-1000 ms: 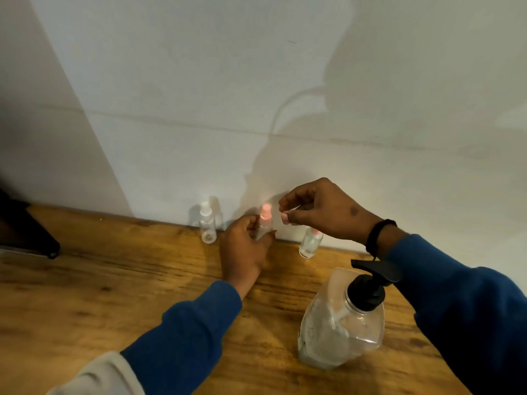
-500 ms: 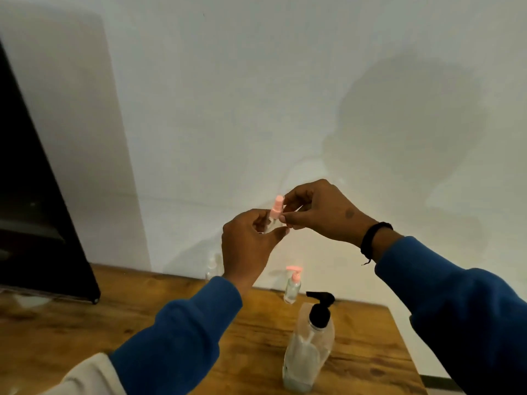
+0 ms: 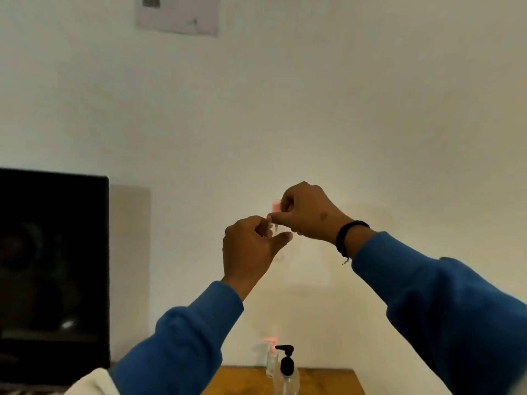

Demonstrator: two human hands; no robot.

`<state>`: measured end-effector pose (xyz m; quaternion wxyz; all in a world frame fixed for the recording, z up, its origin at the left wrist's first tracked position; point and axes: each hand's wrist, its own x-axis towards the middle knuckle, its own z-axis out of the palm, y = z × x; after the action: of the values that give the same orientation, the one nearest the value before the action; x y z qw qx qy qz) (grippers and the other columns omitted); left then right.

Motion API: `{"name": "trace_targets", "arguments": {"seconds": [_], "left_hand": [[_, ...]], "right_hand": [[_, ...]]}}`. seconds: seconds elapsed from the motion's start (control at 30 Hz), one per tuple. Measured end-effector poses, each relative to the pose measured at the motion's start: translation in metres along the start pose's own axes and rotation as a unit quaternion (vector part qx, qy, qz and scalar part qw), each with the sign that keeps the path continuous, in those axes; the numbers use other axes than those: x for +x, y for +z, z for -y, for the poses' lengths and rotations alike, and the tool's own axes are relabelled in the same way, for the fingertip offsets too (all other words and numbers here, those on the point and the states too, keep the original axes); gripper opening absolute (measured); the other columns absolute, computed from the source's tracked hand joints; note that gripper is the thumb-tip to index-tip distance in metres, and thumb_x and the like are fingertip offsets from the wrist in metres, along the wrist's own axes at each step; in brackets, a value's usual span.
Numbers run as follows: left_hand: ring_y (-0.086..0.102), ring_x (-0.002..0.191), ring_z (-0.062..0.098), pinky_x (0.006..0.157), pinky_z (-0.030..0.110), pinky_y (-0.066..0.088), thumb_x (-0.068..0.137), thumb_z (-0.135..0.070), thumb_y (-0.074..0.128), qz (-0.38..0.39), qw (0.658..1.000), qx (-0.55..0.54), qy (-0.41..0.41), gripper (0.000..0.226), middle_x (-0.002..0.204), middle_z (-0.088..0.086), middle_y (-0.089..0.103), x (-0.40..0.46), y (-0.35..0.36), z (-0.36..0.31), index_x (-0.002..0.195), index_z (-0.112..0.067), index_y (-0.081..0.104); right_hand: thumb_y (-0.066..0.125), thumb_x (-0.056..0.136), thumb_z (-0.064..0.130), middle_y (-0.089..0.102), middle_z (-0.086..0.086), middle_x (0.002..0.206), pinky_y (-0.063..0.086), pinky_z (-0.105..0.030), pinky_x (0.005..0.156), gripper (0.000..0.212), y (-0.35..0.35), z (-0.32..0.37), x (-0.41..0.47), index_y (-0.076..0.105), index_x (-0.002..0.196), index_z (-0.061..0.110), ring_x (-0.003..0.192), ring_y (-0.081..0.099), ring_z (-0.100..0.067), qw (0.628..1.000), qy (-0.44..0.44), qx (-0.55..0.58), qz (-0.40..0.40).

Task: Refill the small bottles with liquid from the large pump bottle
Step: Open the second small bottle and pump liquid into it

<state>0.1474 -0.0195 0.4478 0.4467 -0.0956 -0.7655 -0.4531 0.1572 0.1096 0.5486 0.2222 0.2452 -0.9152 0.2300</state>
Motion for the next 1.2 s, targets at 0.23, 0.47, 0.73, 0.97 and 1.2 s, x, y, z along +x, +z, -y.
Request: {"name": "trace_targets", "arguments": {"seconds": [0.23, 0.47, 0.73, 0.97, 1.2], "left_hand": [[0.055, 0.056, 0.007, 0.053, 0.016, 0.035, 0.075, -0.059, 0.077, -0.002, 0.997, 0.051, 0.066, 0.041, 0.06, -0.012, 0.058, 0.011, -0.034, -0.055, 0.071, -0.021, 0.064], [0.053, 0.051, 0.01, 0.054, 0.016, 0.036, 0.075, -0.059, 0.074, -0.023, 0.995, 0.024, 0.092, 0.044, 0.053, -0.009, 0.055, 0.013, -0.049, -0.073, 0.062, -0.019, 0.061], [0.048, 0.048, 0.01, 0.051, 0.01, 0.034, 0.076, -0.048, 0.081, -0.021, 0.996, -0.026, 0.082, 0.041, 0.051, -0.008, 0.053, 0.019, -0.058, -0.083, 0.06, -0.016, 0.06], [0.053, 0.052, 0.015, 0.055, 0.019, 0.041, 0.073, -0.05, 0.082, -0.007, 0.997, -0.024, 0.071, 0.045, 0.052, -0.004, 0.056, 0.013, -0.05, -0.091, 0.058, -0.015, 0.058], [0.052, 0.051, 0.01, 0.057, 0.016, 0.038, 0.072, -0.049, 0.083, -0.007, 0.997, -0.031, 0.064, 0.043, 0.052, -0.008, 0.056, 0.007, -0.049, -0.092, 0.059, -0.018, 0.058]], "right_hand": [[0.076, 0.079, 0.037, 0.044, 0.0, 0.06, 0.032, -0.021, 0.045, 0.044, -0.042, 0.036, -0.009, 0.042, 0.062, 0.014, 0.051, 0.041, -0.012, 0.998, 0.039, -0.003, -0.053], [0.075, 0.083, 0.037, 0.044, 0.0, 0.061, 0.032, -0.02, 0.048, 0.044, -0.056, 0.05, -0.01, 0.044, 0.063, 0.013, 0.053, 0.04, -0.011, 0.996, 0.038, 0.046, -0.059], [0.068, 0.086, 0.025, 0.064, -0.007, 0.087, 0.05, -0.029, 0.064, 0.021, -0.078, 0.061, -0.007, 0.063, 0.093, 0.006, 0.073, 0.058, -0.02, 0.998, -0.026, 0.05, 0.025], [0.069, 0.088, 0.039, 0.074, -0.013, 0.074, 0.057, -0.026, 0.056, 0.036, -0.099, 0.07, -0.007, 0.068, 0.081, 0.004, 0.056, 0.065, -0.018, 0.996, -0.005, -0.073, 0.047], [0.075, 0.085, 0.03, 0.071, -0.01, 0.089, 0.061, -0.027, 0.065, 0.027, -0.107, 0.071, -0.002, 0.066, 0.102, 0.011, 0.071, 0.069, -0.02, 0.989, 0.013, -0.02, 0.147]]}}
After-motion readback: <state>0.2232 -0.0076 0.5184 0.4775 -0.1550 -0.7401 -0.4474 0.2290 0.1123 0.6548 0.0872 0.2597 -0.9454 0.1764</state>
